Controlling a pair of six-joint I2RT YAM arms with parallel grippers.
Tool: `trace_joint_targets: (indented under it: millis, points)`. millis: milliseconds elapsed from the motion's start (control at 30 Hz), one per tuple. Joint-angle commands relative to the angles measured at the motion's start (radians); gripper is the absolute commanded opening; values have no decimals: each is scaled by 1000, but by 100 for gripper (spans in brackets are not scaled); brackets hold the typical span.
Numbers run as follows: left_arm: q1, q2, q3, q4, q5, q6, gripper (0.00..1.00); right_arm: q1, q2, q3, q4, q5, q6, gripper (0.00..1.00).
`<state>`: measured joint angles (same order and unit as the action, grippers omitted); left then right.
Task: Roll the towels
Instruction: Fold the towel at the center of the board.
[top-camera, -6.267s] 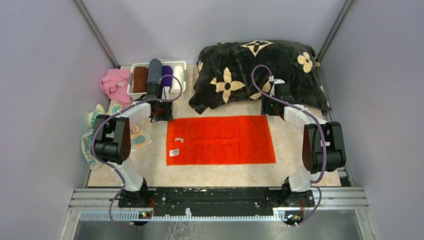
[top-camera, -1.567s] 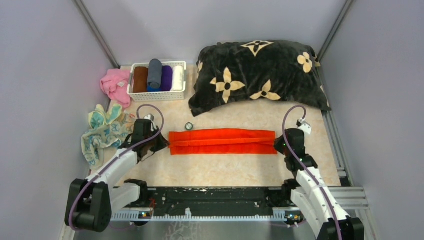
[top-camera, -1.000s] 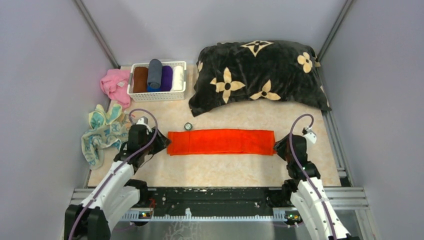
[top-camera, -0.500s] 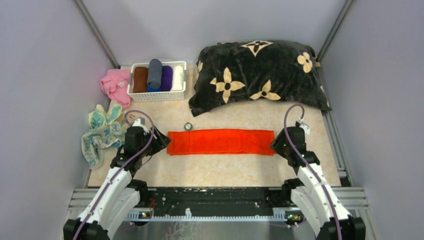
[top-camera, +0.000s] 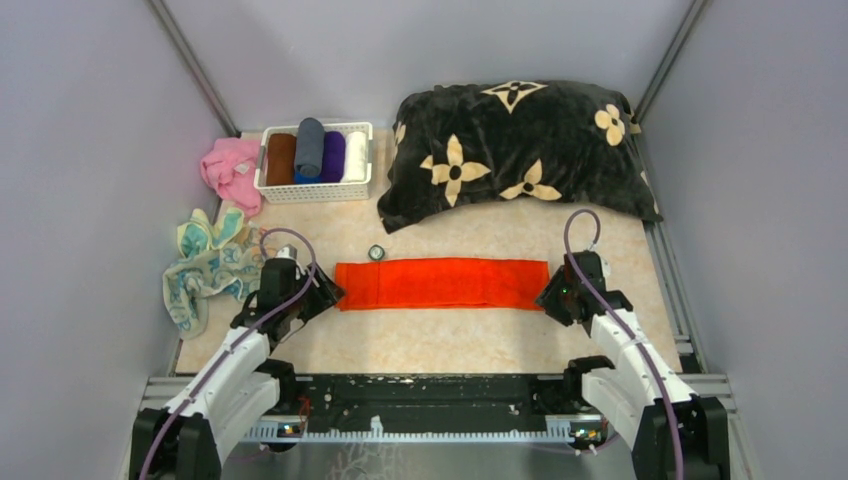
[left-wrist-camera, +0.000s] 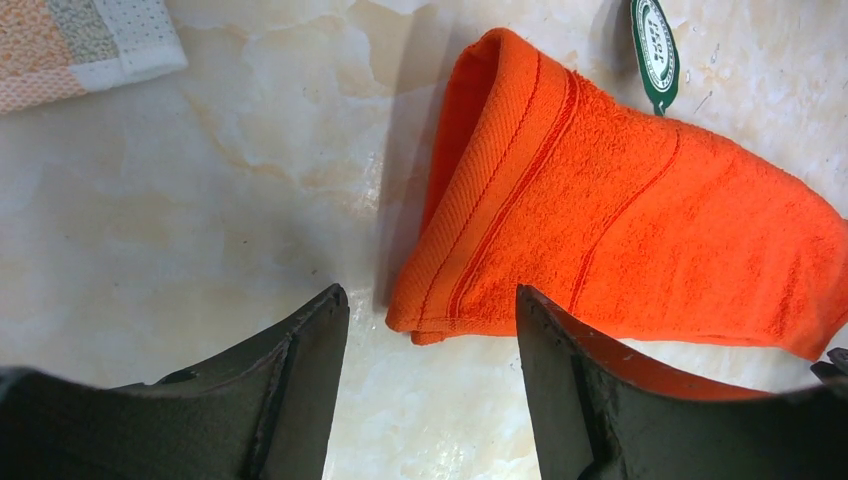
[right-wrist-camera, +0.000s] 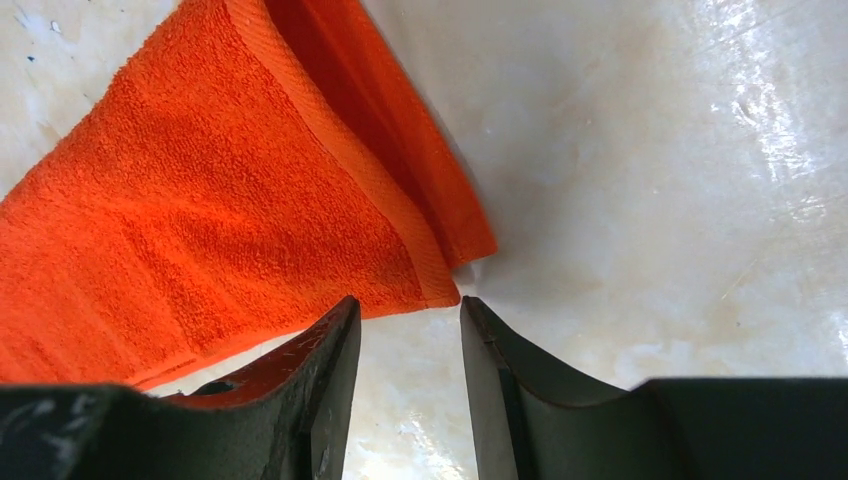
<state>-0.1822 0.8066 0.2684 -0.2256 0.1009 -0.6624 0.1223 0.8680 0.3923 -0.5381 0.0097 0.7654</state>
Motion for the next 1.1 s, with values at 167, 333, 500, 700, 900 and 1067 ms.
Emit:
trace_joint_targets:
  millis: [167, 333, 500, 700, 900, 1067]
  points:
    - [7, 34, -4, 48, 21, -10, 68, -4, 11, -45, 87, 0, 51, 41]
    - [6, 32, -7, 50, 20, -1, 68, -5, -8, -61, 92, 46, 64, 40]
    - [6, 36, -5, 48, 24, 1, 66, -5, -24, -66, 118, 44, 69, 29]
    - [6, 31, -5, 45, 24, 3, 64, -5, -80, -24, 66, 84, 48, 15]
    - [6, 34, -5, 47, 40, 7, 61, -4, -89, 4, 51, 107, 21, 1]
    - [6, 49, -6, 59, 65, 12, 57, -5, -74, 31, 49, 118, -10, 0]
